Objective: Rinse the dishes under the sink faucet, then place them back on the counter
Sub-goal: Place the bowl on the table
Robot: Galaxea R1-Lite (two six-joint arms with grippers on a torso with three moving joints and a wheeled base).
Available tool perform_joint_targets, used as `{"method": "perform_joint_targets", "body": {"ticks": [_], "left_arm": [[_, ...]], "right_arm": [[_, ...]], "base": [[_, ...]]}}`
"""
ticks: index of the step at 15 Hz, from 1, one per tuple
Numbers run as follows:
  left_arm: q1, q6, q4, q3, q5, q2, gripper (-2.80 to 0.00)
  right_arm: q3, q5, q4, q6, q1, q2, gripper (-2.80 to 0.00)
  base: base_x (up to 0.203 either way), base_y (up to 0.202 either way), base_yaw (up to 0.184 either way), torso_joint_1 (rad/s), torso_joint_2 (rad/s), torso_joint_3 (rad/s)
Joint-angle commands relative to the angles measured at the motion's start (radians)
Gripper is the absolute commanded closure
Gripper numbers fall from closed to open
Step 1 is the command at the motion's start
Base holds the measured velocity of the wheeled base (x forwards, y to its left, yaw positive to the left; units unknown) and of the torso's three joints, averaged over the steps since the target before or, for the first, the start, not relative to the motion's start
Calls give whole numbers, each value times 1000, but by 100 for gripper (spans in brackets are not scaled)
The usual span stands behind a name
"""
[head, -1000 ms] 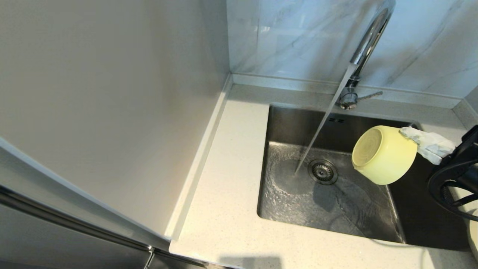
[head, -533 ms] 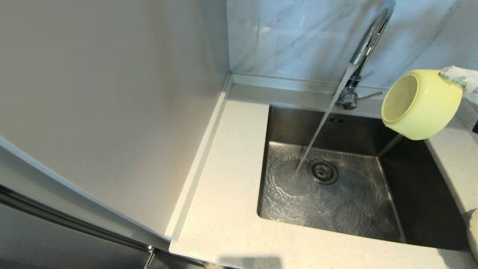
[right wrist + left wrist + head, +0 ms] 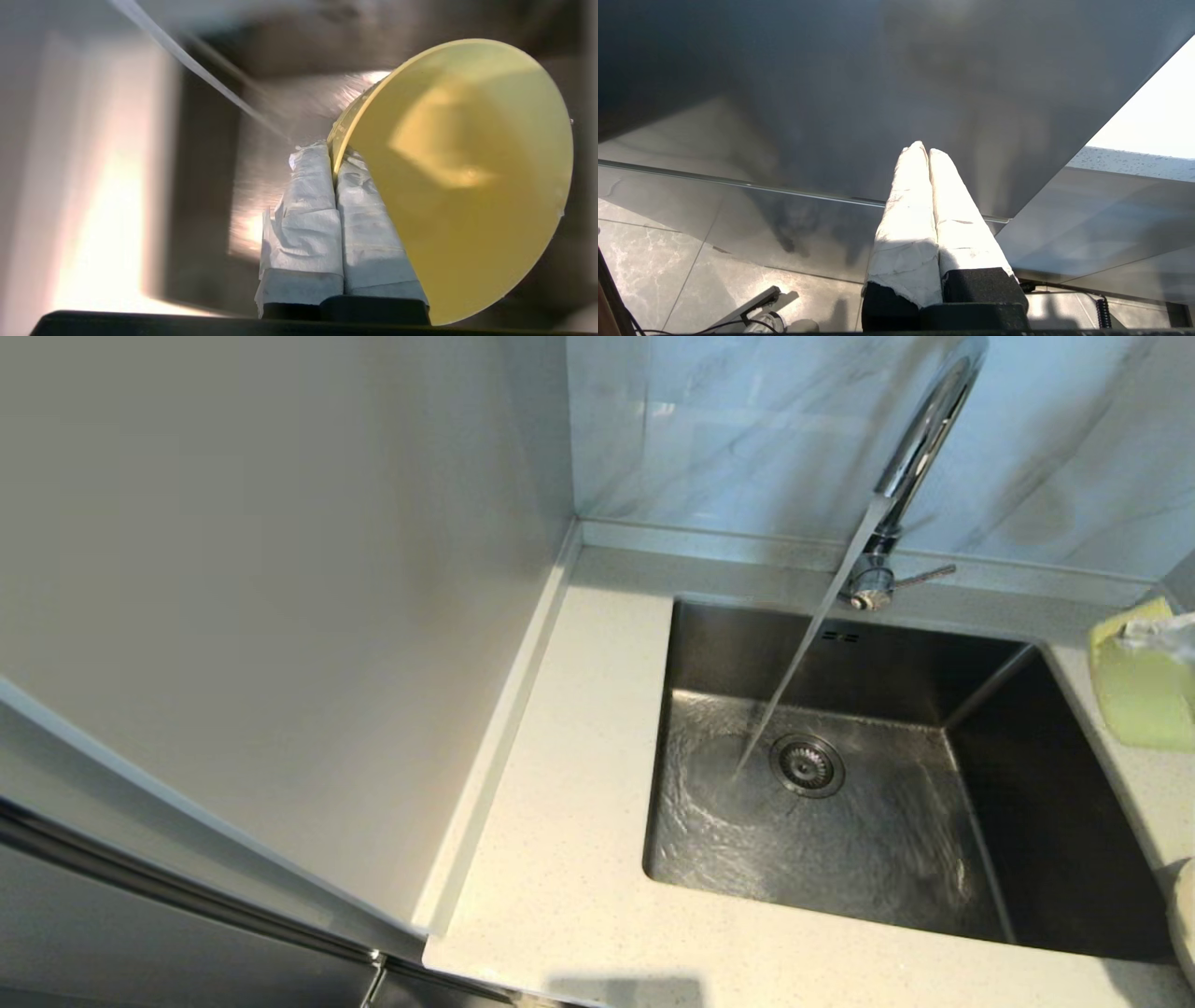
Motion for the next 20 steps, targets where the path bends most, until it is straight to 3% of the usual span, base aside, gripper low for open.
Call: {"method": "perform_joint_targets", "body": {"ticks": [1,2,5,14,20], "left_arm": [[0,0,0,0,0,0,0],[0,0,0,0,0,0,0],[0,0,0,0,0,0,0],[0,0,0,0,0,0,0],[0,0,0,0,0,0,0]], "right_arm": [[-5,-76,43,-312,27,28,0],[-15,-103,53,-341,31,54,0],[-22,-291,47,-370,63,145,0],[-209,-489,-64,-370,58,510,0],[-343,-596,-65,-370,-32,611,0]], "base": [[0,0,0,0,0,0],[0,0,0,0,0,0],[0,0,0,0,0,0],[0,0,0,0,0,0],[0,0,0,0,0,0]]}}
